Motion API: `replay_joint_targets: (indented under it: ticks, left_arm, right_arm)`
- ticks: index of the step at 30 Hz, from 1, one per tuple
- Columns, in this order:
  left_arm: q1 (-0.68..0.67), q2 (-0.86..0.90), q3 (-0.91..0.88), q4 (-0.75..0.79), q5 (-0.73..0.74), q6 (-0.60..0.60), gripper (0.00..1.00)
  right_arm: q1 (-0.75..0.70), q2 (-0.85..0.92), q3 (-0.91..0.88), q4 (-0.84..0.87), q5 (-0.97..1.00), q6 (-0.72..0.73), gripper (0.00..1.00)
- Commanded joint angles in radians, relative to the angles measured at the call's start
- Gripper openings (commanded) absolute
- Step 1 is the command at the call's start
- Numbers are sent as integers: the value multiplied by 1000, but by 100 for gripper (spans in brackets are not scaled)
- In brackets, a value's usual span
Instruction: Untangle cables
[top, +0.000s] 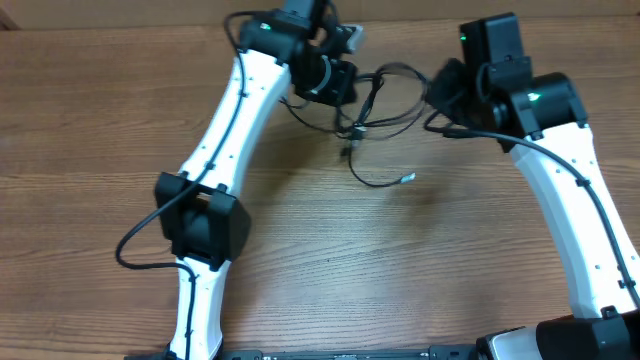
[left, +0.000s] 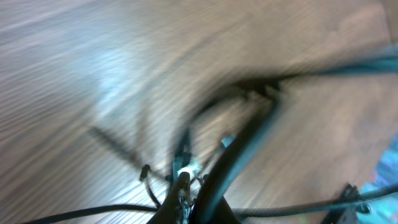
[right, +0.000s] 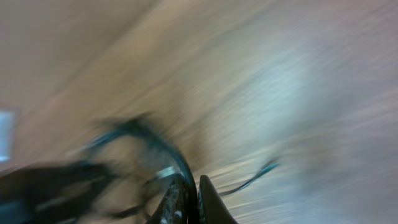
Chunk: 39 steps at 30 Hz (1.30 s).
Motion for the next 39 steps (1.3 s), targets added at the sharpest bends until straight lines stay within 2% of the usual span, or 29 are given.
replay_joint_targets:
  ticks: [1, 6, 10, 12, 13, 14, 16, 19, 30, 39]
  left_arm:
    - [125, -129, 26, -17, -84, 1, 4]
    - [240, -238, 26, -41, -83, 9, 4]
    - [254, -264, 26, -70, -83, 10, 4]
    - [251, -263, 26, -87, -82, 16, 4]
    - [249, -263, 26, -93, -84, 17, 4]
    - [246, -262, 24, -98, -83, 24, 4]
    - [240, -262, 24, -105, -83, 23, 4]
    - [240, -262, 24, -113, -82, 23, 4]
    - [240, -262, 24, -143, -79, -26, 4]
    - [240, -262, 24, -154, -69, -41, 4]
  right_arm:
    - [-53, 5, 17, -49, 195, -30, 4]
    - [-98, 53, 14, -76, 158, -119, 4]
    - [-97, 57, 14, 38, -141, -343, 4]
    - [-97, 56, 14, 101, -337, -447, 31]
    - [-97, 56, 14, 122, -404, -473, 37]
    - [-97, 56, 14, 157, -511, -509, 54]
    - [-95, 56, 14, 213, -645, -535, 63]
    - [-77, 56, 14, 289, -793, -593, 67]
    - [140, 143, 14, 452, -798, -555, 83]
    - [229, 198, 14, 589, -794, -555, 82]
